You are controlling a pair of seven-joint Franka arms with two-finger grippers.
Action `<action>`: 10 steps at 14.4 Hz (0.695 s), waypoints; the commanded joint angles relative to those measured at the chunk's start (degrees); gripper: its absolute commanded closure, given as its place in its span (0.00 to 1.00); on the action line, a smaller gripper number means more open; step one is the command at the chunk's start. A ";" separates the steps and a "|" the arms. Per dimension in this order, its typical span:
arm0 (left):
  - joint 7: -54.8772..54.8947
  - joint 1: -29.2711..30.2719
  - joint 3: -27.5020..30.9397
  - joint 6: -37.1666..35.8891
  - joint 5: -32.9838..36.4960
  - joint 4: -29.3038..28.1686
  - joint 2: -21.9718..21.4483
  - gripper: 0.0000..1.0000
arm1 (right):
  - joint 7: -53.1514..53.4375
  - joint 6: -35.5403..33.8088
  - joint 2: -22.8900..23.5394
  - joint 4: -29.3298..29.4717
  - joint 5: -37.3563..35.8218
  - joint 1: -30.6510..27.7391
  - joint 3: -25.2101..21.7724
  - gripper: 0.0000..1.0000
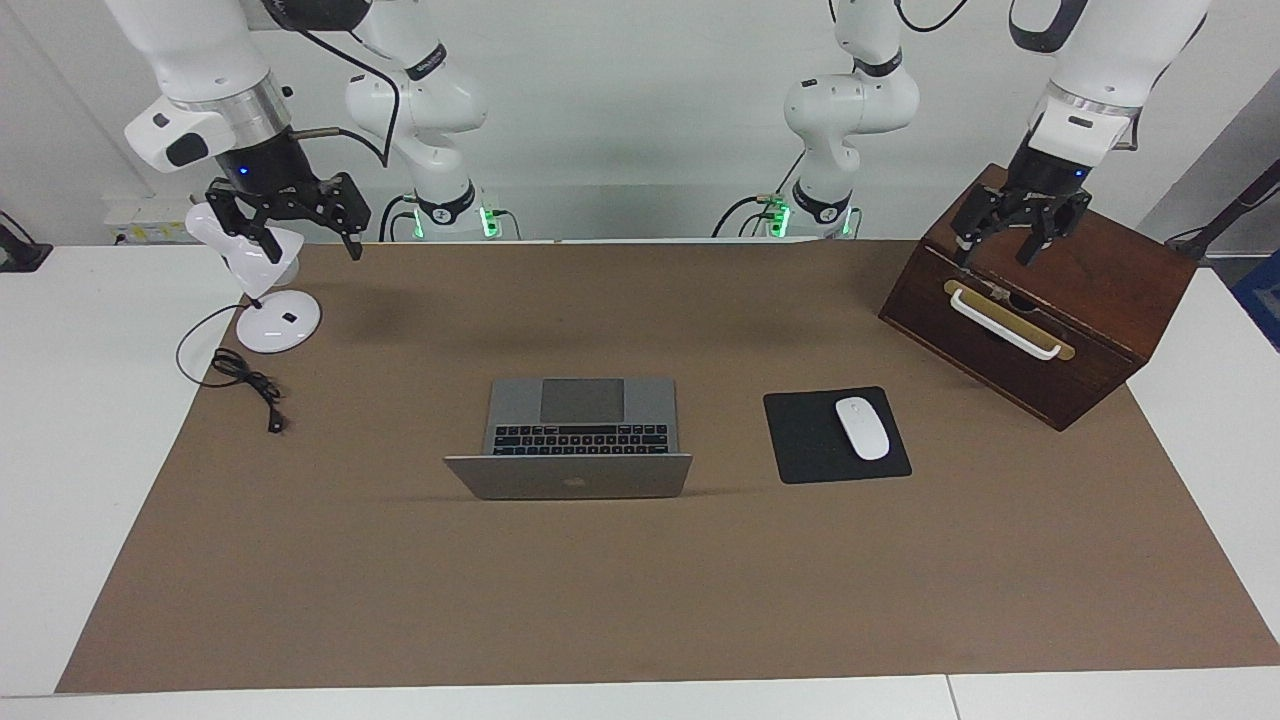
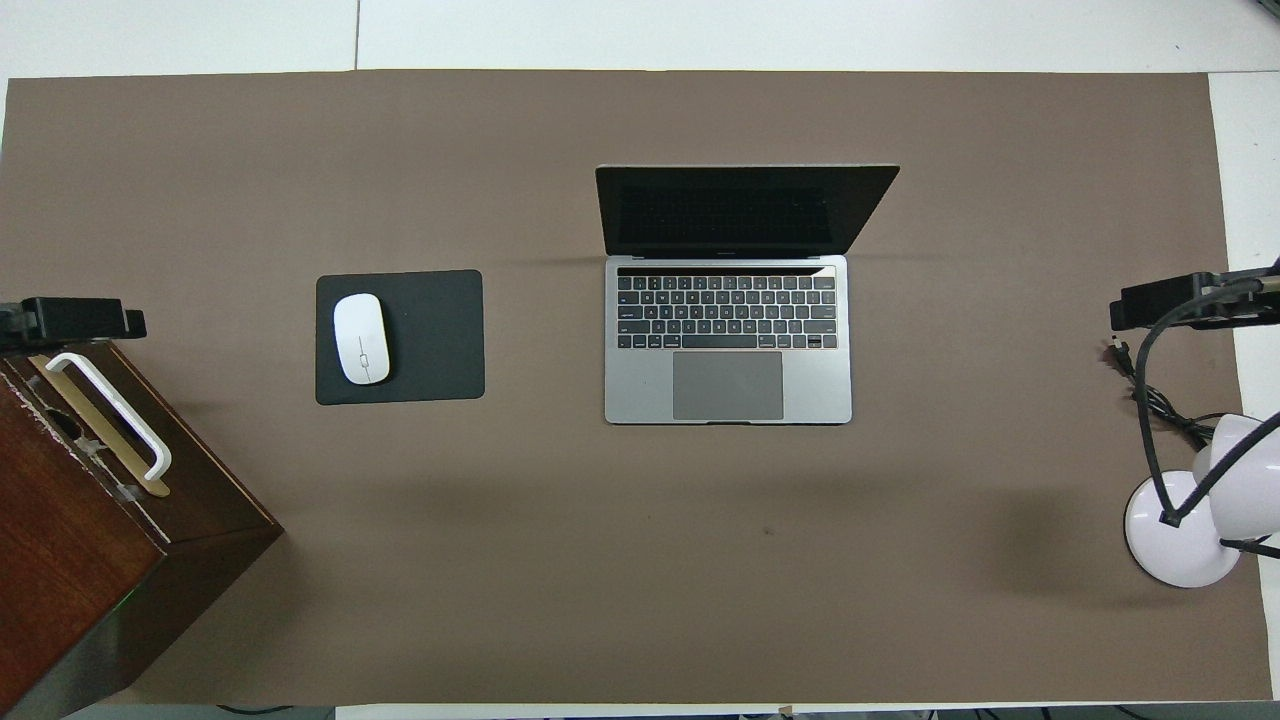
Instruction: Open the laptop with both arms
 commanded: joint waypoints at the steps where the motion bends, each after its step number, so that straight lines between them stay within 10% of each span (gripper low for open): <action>1: -0.26 1.14 -0.63 -4.21 0.74 7.60 4.91 0.00 | -0.41 -0.16 -0.25 0.30 -0.67 -0.70 0.14 0.00; 10: -0.17 1.14 -0.63 -7.03 3.01 12.45 10.54 0.00 | 0.29 -0.51 -0.34 0.30 -0.67 -0.09 0.14 0.00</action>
